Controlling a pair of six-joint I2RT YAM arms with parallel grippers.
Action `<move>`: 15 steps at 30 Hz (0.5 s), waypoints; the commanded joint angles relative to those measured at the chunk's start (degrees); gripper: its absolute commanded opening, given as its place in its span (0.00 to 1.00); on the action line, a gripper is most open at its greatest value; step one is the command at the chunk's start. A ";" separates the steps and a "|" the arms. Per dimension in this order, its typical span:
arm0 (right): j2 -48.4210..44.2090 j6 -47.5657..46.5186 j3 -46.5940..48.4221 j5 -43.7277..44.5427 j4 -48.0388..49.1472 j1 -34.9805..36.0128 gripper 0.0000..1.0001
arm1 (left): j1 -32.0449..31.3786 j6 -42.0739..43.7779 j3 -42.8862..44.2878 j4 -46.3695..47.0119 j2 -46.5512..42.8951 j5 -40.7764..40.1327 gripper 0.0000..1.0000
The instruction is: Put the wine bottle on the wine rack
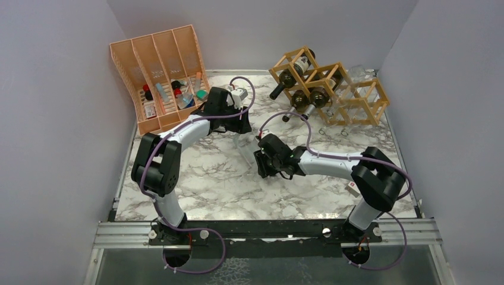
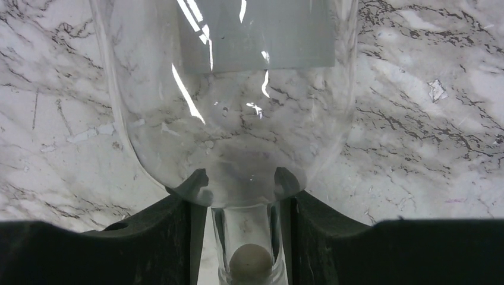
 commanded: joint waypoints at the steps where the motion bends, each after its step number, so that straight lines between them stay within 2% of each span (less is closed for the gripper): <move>1: 2.82 1.43 2.08 2.41 -2.30 -0.04 0.49 | -0.11 2.07 1.07 -4.10 1.62 0.24 0.56; 5: 4.28 1.58 2.27 2.61 -2.25 -0.05 0.49 | -0.08 2.46 1.12 -4.67 1.66 -0.23 0.56; 7: 4.86 1.51 2.18 2.96 -2.12 -0.06 0.45 | -0.08 2.46 1.10 -4.71 1.53 -0.10 0.56; 12: 3.43 -0.26 0.32 3.75 0.23 -0.05 0.07 | -0.11 2.31 1.42 -4.78 0.16 -0.44 0.56; 13: 2.84 -0.46 0.18 4.19 0.05 -0.04 0.02 | -0.10 2.17 1.41 -4.80 -0.42 -0.62 0.57; 15: 1.44 -0.87 0.28 5.03 -0.72 -0.04 0.01 | -0.08 1.75 1.49 -4.70 -2.11 -0.95 0.59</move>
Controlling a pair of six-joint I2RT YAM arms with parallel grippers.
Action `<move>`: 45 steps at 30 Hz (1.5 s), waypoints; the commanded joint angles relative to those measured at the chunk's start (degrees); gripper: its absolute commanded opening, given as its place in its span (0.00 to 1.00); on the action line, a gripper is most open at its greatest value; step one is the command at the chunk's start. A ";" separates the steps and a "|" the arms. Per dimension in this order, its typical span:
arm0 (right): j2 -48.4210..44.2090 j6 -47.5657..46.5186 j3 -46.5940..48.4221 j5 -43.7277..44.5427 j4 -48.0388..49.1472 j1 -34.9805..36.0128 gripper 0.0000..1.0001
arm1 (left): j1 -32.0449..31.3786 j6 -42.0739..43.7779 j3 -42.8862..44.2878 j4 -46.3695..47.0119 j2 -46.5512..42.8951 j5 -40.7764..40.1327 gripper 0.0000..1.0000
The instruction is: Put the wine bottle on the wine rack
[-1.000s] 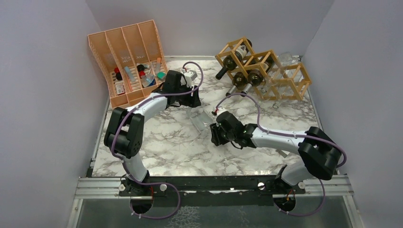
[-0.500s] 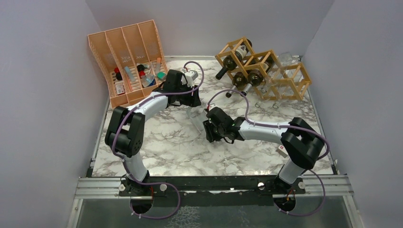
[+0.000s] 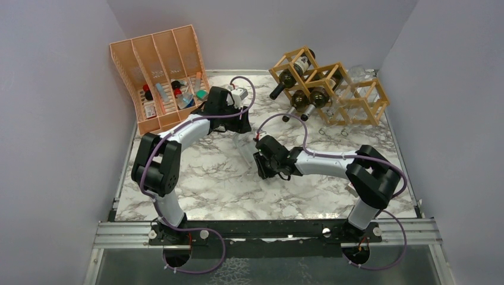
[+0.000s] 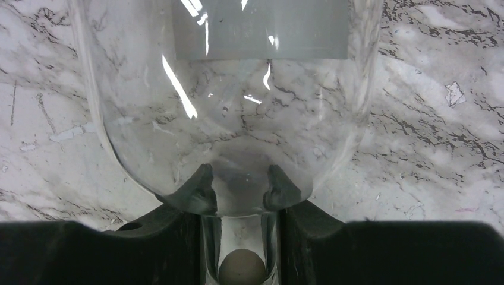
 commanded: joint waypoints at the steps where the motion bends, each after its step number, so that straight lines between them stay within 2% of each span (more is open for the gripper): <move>1: -2.43 -0.59 -0.77 4.93 -0.49 -0.48 0.01 | -0.09 0.52 0.76 -3.77 -3.20 -1.38 0.60; 10: -14.14 -1.21 1.24 6.37 -3.23 -0.48 0.01 | 0.03 -3.48 -2.30 0.44 -17.02 -10.33 0.71; 17: -20.33 -1.53 3.74 8.51 -3.88 -0.50 0.01 | 0.00 -5.89 -2.84 0.30 -23.97 -18.69 0.72; 23: -23.72 -0.27 9.21 13.49 -2.40 -0.48 0.01 | -0.01 -8.72 -1.22 -0.88 -29.31 -22.05 0.72; 29: -19.51 4.89 20.58 25.64 -1.69 -0.57 0.01 | 0.03 -8.98 -2.03 -0.95 -34.21 -24.03 0.73; 37: -10.61 10.33 33.77 36.71 -0.38 -2.56 0.01 | 0.03 -8.15 -1.13 -2.48 -39.33 -25.64 0.75; 45: -5.64 21.66 39.42 39.90 -0.66 -8.98 0.01 | -0.08 -7.97 1.55 -3.12 -38.21 -22.29 0.75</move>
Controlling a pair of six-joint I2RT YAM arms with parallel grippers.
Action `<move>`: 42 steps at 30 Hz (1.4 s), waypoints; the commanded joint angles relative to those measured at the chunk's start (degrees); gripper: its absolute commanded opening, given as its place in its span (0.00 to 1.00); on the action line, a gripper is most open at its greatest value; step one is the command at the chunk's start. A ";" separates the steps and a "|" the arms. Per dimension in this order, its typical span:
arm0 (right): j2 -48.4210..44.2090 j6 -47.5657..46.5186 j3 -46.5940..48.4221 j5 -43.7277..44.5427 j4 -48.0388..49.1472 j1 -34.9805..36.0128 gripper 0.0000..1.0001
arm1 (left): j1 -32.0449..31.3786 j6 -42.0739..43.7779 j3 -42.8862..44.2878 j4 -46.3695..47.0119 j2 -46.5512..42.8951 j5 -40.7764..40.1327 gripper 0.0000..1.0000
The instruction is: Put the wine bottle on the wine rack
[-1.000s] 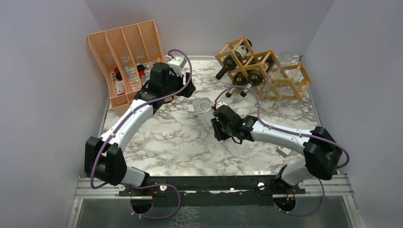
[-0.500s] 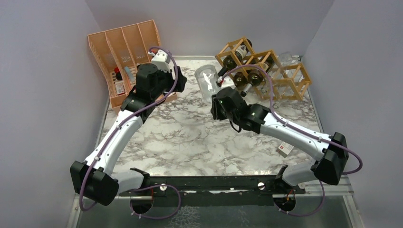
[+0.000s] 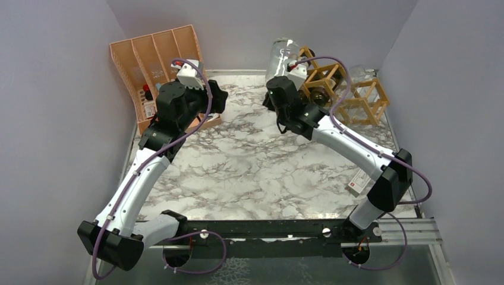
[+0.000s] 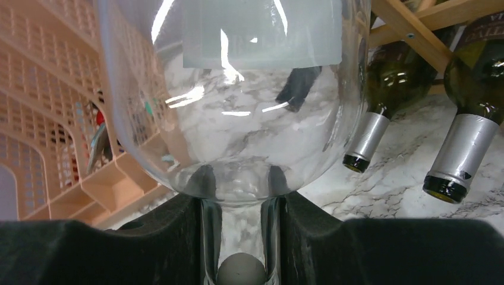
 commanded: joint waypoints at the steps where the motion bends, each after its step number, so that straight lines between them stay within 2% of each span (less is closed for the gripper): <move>1: 0.65 8.32 6.52 8.36 8.26 -4.07 0.01 | -0.08 0.10 2.35 -0.71 0.59 1.67 0.75; 9: 5.04 16.81 11.09 7.87 4.59 -10.50 0.01 | -0.13 0.33 2.13 0.12 1.90 1.82 0.75; 16: 10.31 26.84 16.52 3.63 -3.15 -13.61 0.01 | -0.07 0.72 2.62 0.34 3.23 1.93 0.75; 20: 12.31 30.34 17.28 -1.09 -4.51 -15.83 0.01 | -0.13 1.12 2.58 0.27 3.45 1.74 0.75; 28: 14.81 31.70 17.51 -12.00 -4.76 -20.42 0.01 | -0.13 1.26 2.50 0.35 3.86 1.65 0.75; 37: 17.94 31.50 21.08 -15.83 -6.17 -23.14 0.01 | -0.10 1.52 2.34 0.30 3.83 1.37 0.75; 42: 19.36 31.16 22.63 -17.17 -6.90 -24.10 0.09 | -0.06 1.61 2.19 0.37 3.68 1.14 0.75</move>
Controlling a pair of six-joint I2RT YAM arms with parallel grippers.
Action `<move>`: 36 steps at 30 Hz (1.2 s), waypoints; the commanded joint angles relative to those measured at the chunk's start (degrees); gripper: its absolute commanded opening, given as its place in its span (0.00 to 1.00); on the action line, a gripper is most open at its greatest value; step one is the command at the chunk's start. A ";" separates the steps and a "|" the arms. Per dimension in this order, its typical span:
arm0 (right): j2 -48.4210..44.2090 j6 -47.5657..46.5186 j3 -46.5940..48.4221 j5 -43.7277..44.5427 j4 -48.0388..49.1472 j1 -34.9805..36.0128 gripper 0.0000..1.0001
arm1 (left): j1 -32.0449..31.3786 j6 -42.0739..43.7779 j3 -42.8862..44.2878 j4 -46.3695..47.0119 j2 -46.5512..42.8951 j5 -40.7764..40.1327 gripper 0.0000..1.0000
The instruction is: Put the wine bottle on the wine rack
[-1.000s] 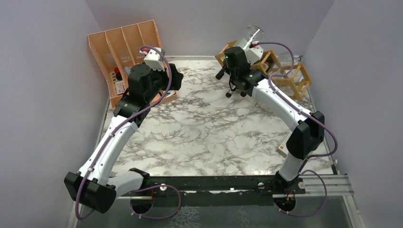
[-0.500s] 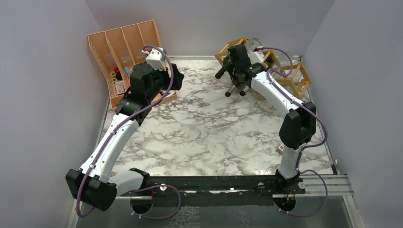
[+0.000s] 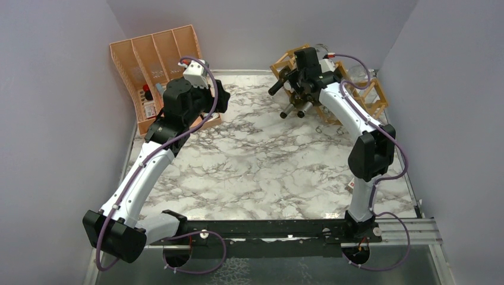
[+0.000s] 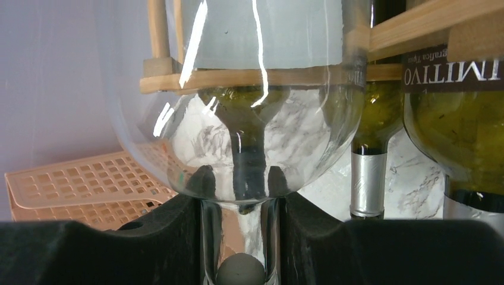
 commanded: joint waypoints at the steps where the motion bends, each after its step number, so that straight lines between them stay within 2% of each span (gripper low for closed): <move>1: 0.86 -1.28 4.11 -0.08 5.63 -1.20 0.09 | -0.09 0.69 1.54 0.58 -0.22 0.49 0.75; 11: 1.14 -2.30 3.28 1.05 7.12 -1.70 0.09 | -0.09 0.91 1.31 0.65 -0.31 0.25 0.75; 16: 0.90 -0.77 2.01 -0.58 7.17 -2.87 0.20 | -0.09 1.05 1.19 0.62 -0.39 0.23 0.75; 23: -0.54 0.28 -1.88 -1.74 9.01 -3.40 0.27 | -0.14 1.07 1.07 0.76 -0.36 0.30 0.75; 26: -0.68 0.73 -2.46 -1.96 8.72 -3.46 0.36 | -0.09 1.08 1.02 0.71 -0.49 0.19 0.75; 27: -0.72 1.06 -2.56 -1.93 8.40 -3.42 0.44 | -0.12 1.09 1.08 0.77 -0.49 0.16 0.75; 31: -1.31 1.13 -3.49 -1.68 8.03 -3.41 0.61 | -0.11 1.22 1.01 0.77 -0.64 0.32 0.75; 32: -1.54 0.90 -3.68 -1.59 8.00 -3.40 0.69 | -0.14 1.26 0.98 0.73 -0.62 0.19 0.75; 36: -2.97 1.14 -5.23 -0.27 7.68 -3.42 0.85 | -0.09 1.21 0.98 0.73 -0.58 0.33 0.75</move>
